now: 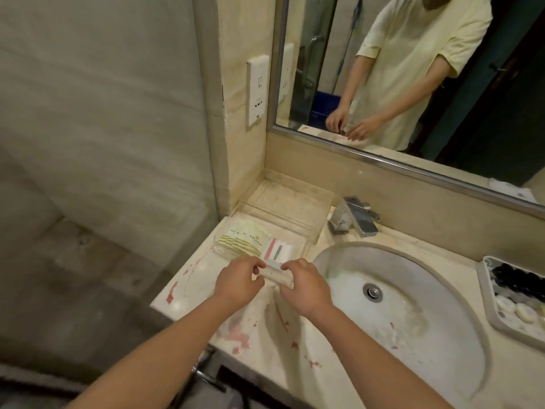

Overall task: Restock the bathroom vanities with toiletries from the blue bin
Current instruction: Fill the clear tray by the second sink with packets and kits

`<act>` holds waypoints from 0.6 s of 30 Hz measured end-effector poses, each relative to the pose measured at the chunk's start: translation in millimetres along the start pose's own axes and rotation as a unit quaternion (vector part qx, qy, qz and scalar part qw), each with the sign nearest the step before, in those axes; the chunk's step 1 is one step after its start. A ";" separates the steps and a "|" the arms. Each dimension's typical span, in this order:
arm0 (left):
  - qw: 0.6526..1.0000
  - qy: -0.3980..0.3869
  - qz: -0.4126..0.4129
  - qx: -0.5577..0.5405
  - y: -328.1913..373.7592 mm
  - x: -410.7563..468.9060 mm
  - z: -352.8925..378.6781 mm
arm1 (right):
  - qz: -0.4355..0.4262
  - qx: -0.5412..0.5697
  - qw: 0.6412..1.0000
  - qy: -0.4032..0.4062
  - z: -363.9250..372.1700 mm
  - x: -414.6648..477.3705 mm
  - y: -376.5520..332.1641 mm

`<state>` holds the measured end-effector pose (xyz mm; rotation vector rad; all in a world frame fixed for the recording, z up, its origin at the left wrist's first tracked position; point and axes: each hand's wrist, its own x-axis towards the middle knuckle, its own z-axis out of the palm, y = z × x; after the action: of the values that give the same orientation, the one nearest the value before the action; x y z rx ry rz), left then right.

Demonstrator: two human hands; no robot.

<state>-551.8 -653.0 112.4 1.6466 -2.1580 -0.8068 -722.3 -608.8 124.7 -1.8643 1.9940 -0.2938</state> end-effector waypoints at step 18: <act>0.984 0.094 -0.148 0.012 4.8 -251.8 30.2 | -0.210 -0.066 0.972 -0.080 27.6 -174.0 -31.6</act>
<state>-498.8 -405.0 114.2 1.9994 -1.8291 -0.6713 -675.7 -436.5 137.3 -2.3087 1.5353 -0.1220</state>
